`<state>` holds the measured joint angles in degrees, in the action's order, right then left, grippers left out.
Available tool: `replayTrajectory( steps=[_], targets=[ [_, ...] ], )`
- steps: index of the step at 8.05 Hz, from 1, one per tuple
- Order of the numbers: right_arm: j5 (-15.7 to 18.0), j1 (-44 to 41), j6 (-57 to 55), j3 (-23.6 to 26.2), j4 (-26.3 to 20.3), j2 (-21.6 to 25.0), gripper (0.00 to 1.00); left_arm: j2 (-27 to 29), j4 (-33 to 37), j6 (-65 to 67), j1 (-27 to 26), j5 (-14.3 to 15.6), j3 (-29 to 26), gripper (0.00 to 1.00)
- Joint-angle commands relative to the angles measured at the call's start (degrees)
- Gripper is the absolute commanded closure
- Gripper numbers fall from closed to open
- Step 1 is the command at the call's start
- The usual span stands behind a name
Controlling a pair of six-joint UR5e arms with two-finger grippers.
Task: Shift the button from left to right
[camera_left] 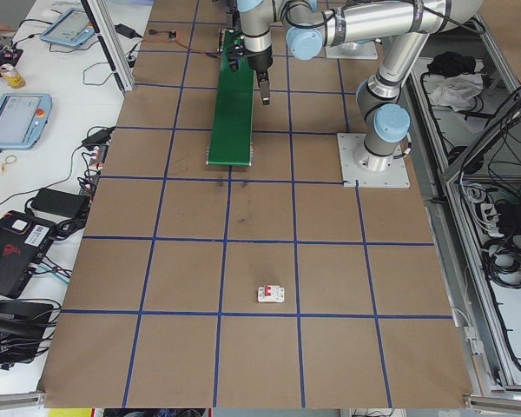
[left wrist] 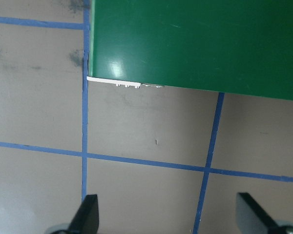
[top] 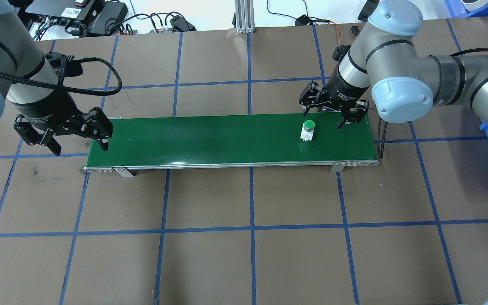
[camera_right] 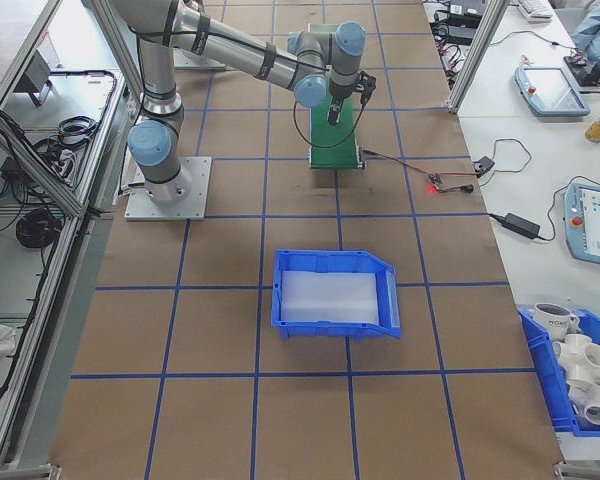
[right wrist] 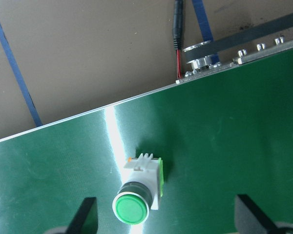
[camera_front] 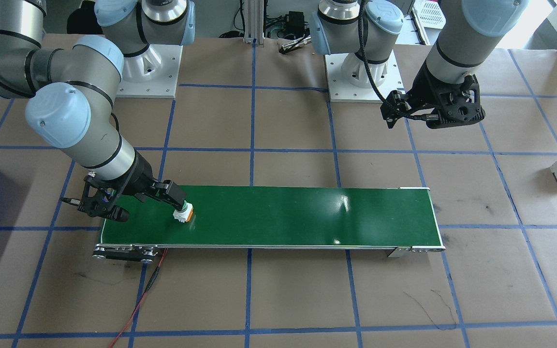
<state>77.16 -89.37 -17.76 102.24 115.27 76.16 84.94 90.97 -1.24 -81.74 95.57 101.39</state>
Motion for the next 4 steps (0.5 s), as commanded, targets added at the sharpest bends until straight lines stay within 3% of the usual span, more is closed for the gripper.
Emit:
replayTrajectory(
  steps=[1,2,3,4],
  targets=[
    [0.79,-0.01,0.53,-0.11,0.57,-2.06,0.0,0.05,0.0,-0.08,0.0,-0.03,-0.23,0.0],
    [2.01,-0.01,1.23,-0.02,0.39,-2.76,0.02,-0.04,0.0,-0.08,0.0,-0.03,-0.14,0.0],
    [8.38,-0.01,3.94,0.07,0.04,-5.38,0.09,-0.04,0.0,-0.17,0.0,-0.03,-0.06,0.0],
    [12.36,-0.01,5.97,0.07,-0.66,-6.36,0.23,-0.13,0.0,-0.34,0.0,-0.03,-0.06,0.0]
  ],
)
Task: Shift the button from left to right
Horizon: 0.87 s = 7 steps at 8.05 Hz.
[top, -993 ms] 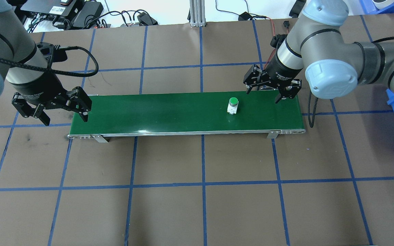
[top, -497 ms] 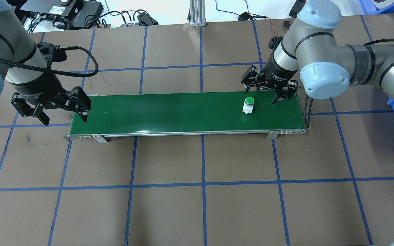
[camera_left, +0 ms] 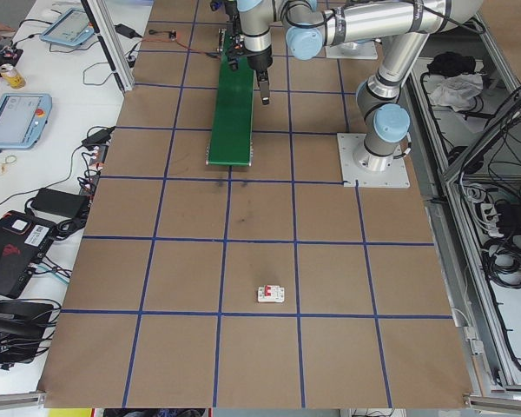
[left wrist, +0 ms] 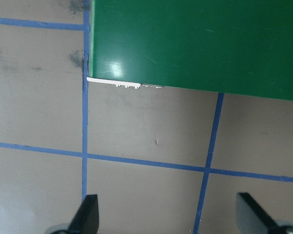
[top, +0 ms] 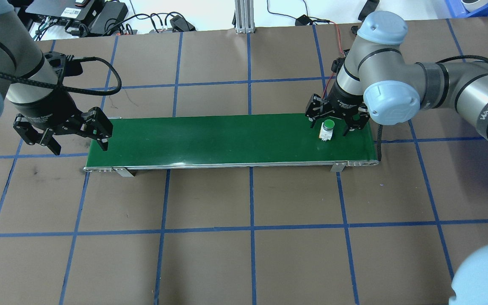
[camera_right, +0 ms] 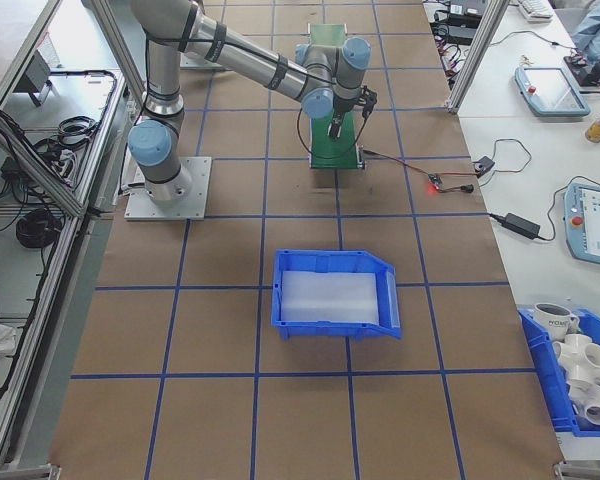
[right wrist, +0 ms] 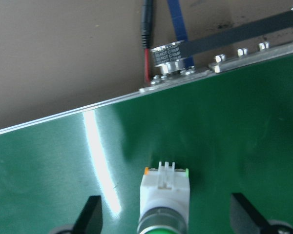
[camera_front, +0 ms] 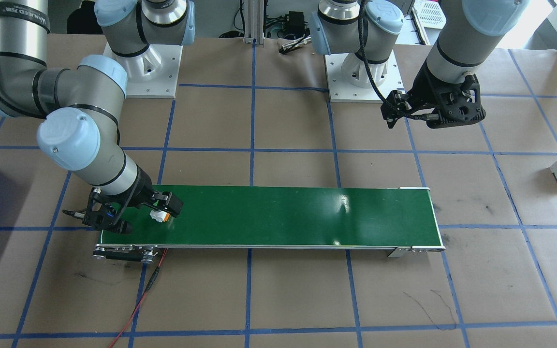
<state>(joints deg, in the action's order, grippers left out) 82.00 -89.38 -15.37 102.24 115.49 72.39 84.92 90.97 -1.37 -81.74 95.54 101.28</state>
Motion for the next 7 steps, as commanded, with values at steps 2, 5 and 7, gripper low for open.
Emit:
replayTrajectory(
  steps=[2,5,7],
  targets=[
    [7.47,0.09,3.77,-0.37,-1.15,-2.87,0.51,-0.02,-0.09,-0.21,0.0,0.0,0.15,0.0],
    [11.13,2.62,9.1,-5.27,-5.43,-2.08,0.96,-0.11,-0.09,-0.21,0.0,0.0,0.06,0.0],
    [12.04,11.02,22.32,-10.46,-10.1,-1.38,0.95,-0.02,-0.09,-0.21,0.0,0.0,0.06,0.0]
  ],
)
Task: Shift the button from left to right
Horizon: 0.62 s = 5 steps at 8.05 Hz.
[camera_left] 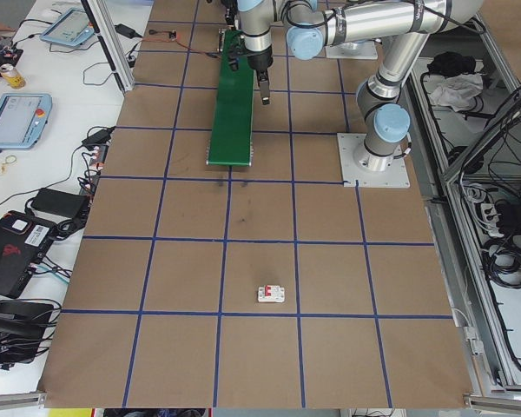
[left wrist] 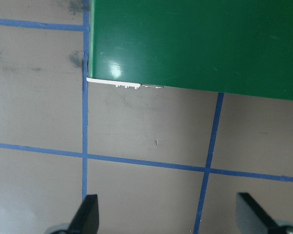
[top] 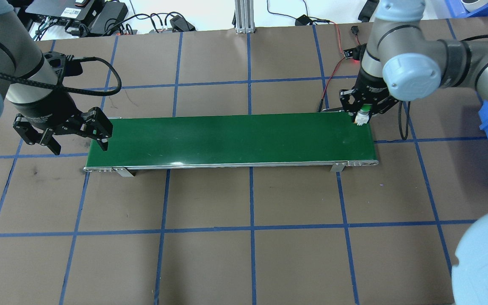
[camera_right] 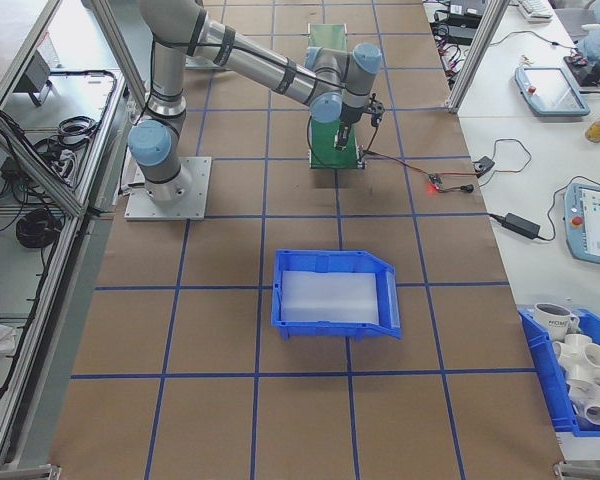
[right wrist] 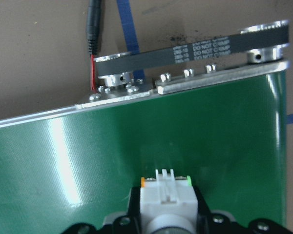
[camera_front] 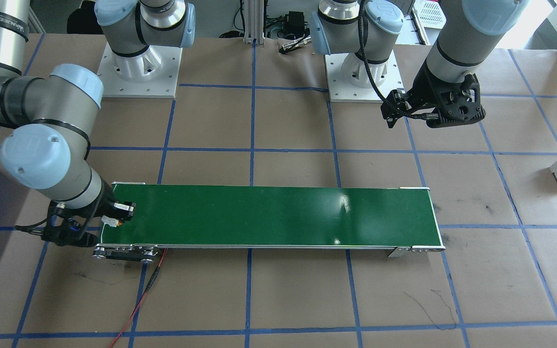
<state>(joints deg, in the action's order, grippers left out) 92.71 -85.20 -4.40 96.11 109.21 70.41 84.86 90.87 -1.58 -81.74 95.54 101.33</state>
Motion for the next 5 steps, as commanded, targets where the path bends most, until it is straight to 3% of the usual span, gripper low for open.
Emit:
replayTrajectory(
  steps=[1,5],
  targets=[
    [1.42,12.2,20.74,-4.79,-3.65,1.73,0.96,-0.04,0.01,0.0,0.0,0.0,0.01,0.0],
    [1.15,32.96,52.32,-4.97,-0.67,2.19,0.99,-0.04,0.01,0.0,0.0,0.0,0.18,0.0]
  ],
)
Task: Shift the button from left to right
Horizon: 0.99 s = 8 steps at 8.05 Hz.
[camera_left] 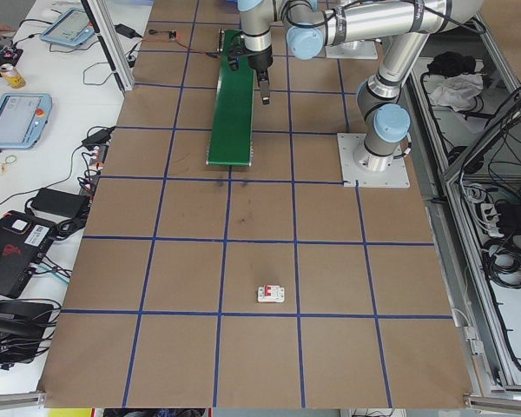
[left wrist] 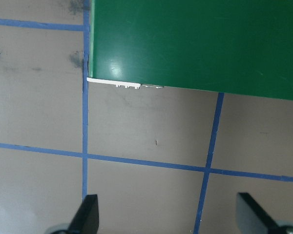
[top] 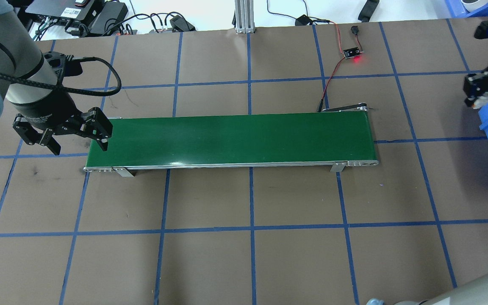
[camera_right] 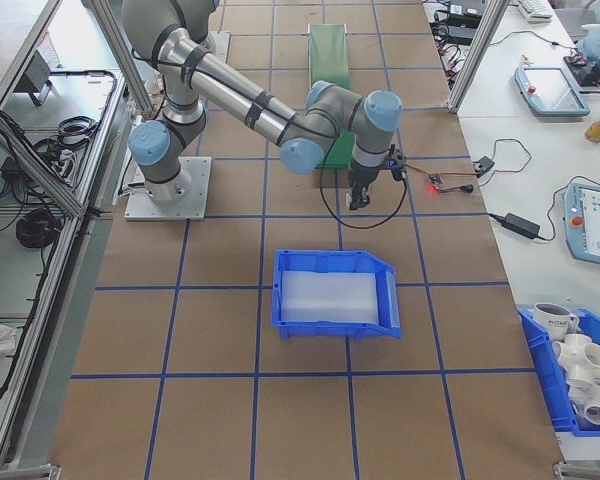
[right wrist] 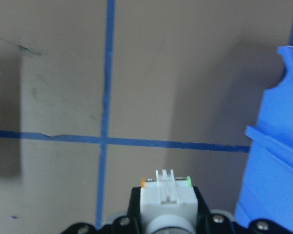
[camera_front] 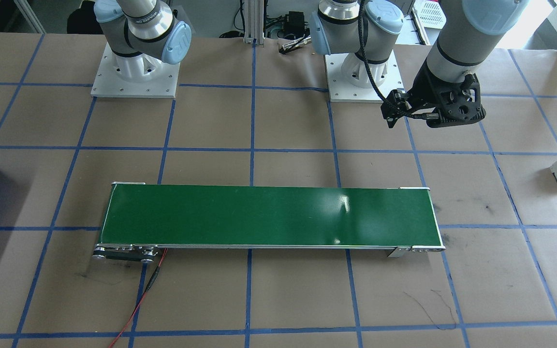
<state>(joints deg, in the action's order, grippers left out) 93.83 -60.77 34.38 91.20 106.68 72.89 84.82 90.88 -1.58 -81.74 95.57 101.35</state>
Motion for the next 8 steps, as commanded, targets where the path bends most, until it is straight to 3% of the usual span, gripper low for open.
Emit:
replayTrajectory(
  steps=[1,3,6,7,8],
  targets=[
    [-0.14,12.91,19.61,-0.06,4.3,-0.9,0.99,-0.09,0.09,0.0,0.0,0.06,0.08,0.0],
    [-0.58,17.86,26.93,-0.06,12.28,-5.8,0.99,-0.09,0.09,0.0,0.0,-0.03,0.17,0.0],
    [-0.93,18.76,27.93,0.2,16.09,-12.49,0.99,-0.09,0.09,0.0,0.0,0.06,0.26,0.0],
    [-0.76,18.76,28.02,0.38,17.15,-13.73,0.94,-0.18,0.0,0.0,0.0,-0.03,0.26,0.0],
    [-0.67,18.76,28.02,0.46,17.33,-13.65,0.74,-0.09,0.0,0.0,0.0,-0.03,0.26,0.0]
  ],
)
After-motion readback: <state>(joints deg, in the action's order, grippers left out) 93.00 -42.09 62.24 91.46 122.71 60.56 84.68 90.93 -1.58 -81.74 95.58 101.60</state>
